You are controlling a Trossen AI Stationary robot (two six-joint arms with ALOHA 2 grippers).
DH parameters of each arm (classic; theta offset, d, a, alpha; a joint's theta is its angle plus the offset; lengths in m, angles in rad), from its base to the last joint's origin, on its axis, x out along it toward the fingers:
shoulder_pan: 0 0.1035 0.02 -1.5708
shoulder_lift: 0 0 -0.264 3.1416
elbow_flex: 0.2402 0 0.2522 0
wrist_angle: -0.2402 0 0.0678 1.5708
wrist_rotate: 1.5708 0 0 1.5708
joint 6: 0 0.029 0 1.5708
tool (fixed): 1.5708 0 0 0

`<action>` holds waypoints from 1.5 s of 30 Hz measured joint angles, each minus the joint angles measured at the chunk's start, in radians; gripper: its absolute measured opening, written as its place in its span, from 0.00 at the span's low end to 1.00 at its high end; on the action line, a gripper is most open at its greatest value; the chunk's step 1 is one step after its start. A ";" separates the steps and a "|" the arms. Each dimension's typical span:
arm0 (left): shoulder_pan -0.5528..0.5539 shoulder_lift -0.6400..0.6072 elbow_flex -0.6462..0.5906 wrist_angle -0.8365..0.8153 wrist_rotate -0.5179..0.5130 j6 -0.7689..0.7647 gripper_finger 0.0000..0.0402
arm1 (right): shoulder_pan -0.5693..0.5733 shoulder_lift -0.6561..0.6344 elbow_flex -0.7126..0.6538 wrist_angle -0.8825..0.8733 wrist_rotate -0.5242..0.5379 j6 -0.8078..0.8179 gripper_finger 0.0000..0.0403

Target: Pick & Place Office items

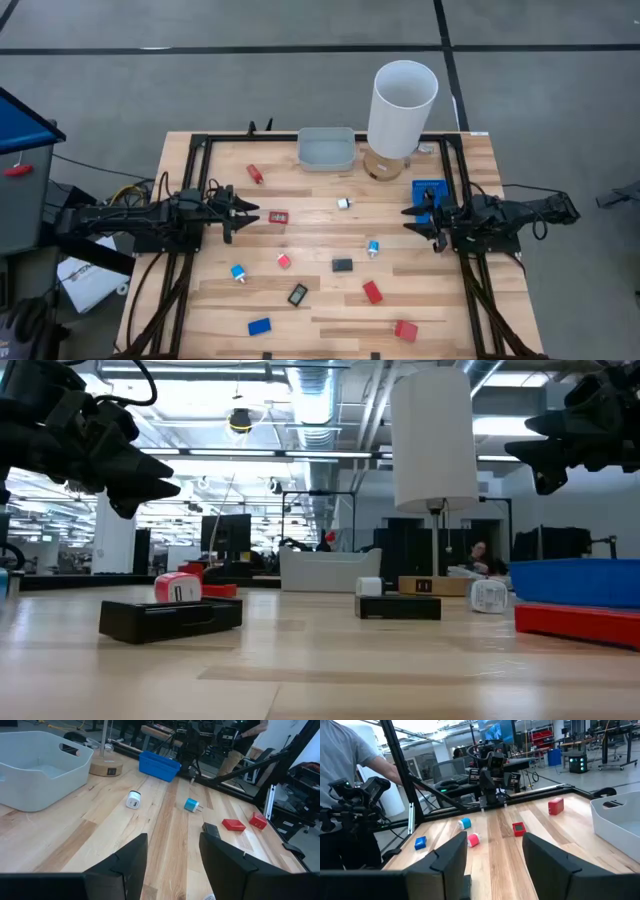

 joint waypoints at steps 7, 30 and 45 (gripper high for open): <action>0.000 0.000 0.000 0.000 0.000 0.000 0.44 | 0.000 0.000 0.000 0.000 0.000 0.000 0.46; 0.000 0.000 0.000 0.000 0.000 0.000 0.44 | 0.000 0.000 0.000 0.000 0.000 0.000 0.46; 0.000 0.000 0.000 0.151 0.002 -0.450 0.44 | 0.000 0.000 0.000 0.000 0.000 0.000 0.46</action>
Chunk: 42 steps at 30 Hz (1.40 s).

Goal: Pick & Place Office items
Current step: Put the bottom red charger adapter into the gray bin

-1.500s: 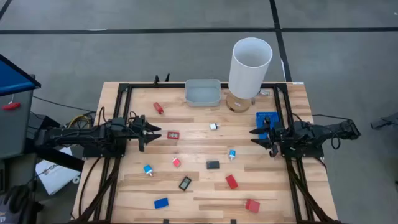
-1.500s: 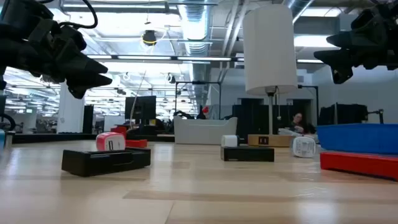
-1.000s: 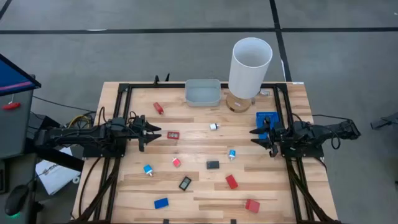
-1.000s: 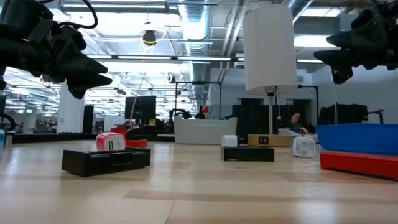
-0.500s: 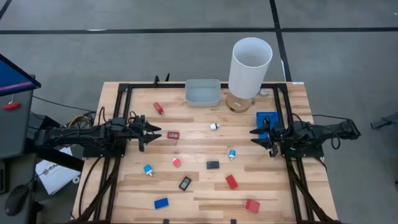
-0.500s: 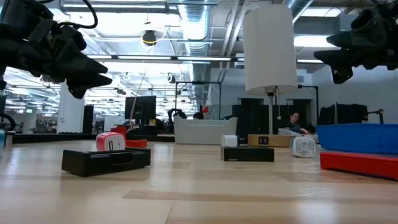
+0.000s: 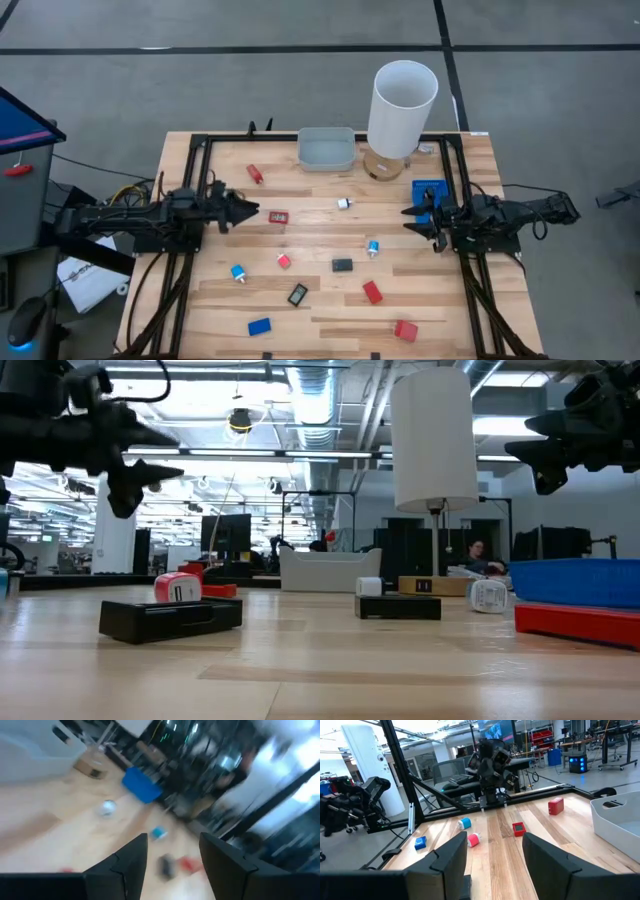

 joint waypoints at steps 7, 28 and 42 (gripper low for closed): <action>0.000 0.000 0.000 0.290 0.005 -0.142 0.44 | -0.010 0.000 0.000 0.006 0.011 -0.012 0.46; -0.171 0.117 0.000 0.681 -0.014 -0.179 0.44 | 0.095 0.000 0.000 0.498 -0.087 0.674 0.45; -0.323 0.573 0.233 0.876 -0.104 -0.054 0.44 | 0.302 0.186 0.177 0.543 -0.003 0.426 0.45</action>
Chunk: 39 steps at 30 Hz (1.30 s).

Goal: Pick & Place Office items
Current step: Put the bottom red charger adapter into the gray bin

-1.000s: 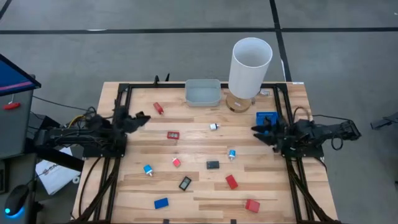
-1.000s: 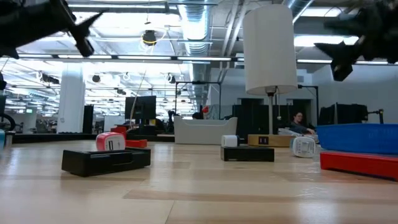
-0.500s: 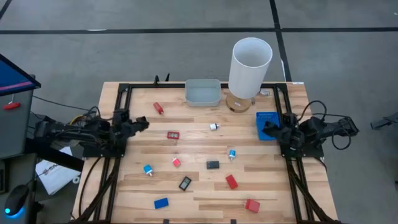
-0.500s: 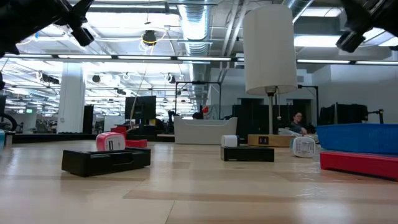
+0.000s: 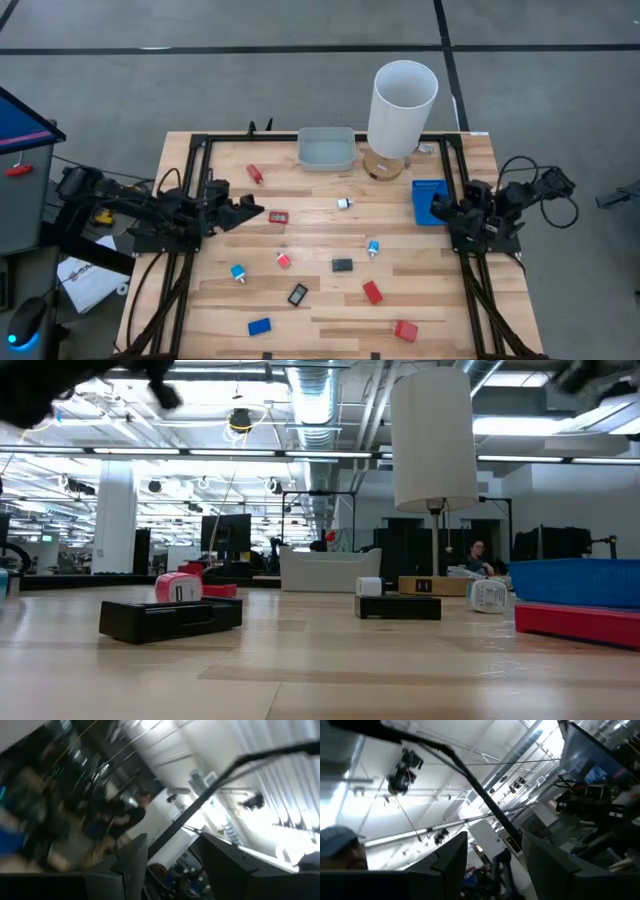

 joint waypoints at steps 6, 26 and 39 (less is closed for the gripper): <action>-0.027 0.058 0.215 0.115 0.116 0.322 0.44 | 0.110 0.254 0.228 -0.026 -0.001 -0.206 0.45; -0.160 -0.231 0.504 -0.542 0.076 0.580 0.44 | 0.616 1.094 0.958 -0.701 0.230 0.492 0.45; -0.202 -0.221 0.560 -0.792 0.056 0.565 0.55 | 0.586 1.601 1.445 -1.194 0.113 0.907 0.45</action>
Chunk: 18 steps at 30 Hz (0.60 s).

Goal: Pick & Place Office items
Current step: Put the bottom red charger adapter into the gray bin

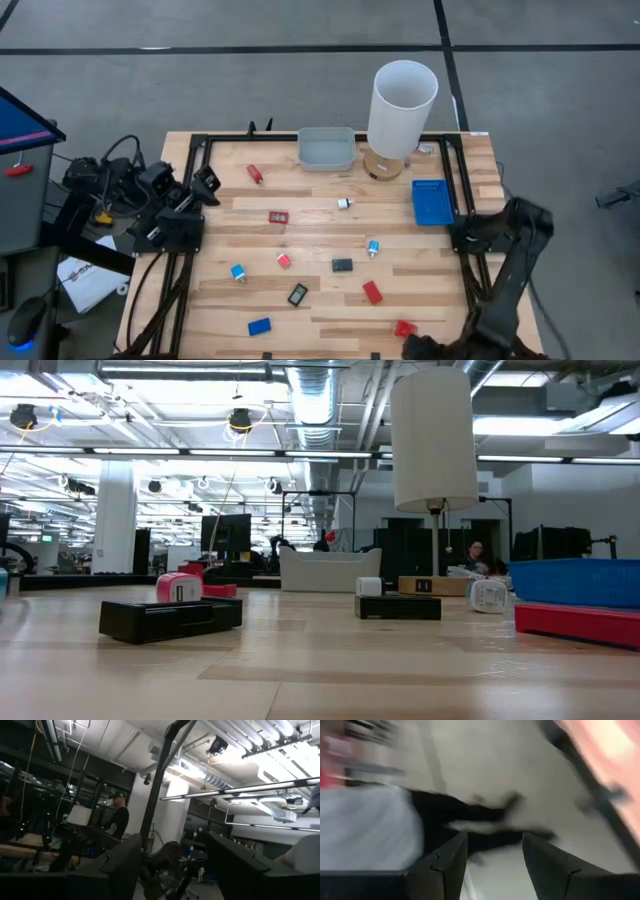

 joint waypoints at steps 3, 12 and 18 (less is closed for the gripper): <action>-0.015 0.019 0.000 0.000 -0.004 0.014 0.58 | -0.017 0.107 0.132 -0.213 -0.079 0.013 0.45; -0.140 0.085 -0.001 0.043 -0.045 0.128 0.61 | -0.044 0.245 0.303 -0.523 -0.140 -0.017 0.46; -0.207 0.115 0.000 -0.005 -0.121 0.226 0.61 | -0.049 0.204 0.298 -0.715 -0.147 0.027 0.59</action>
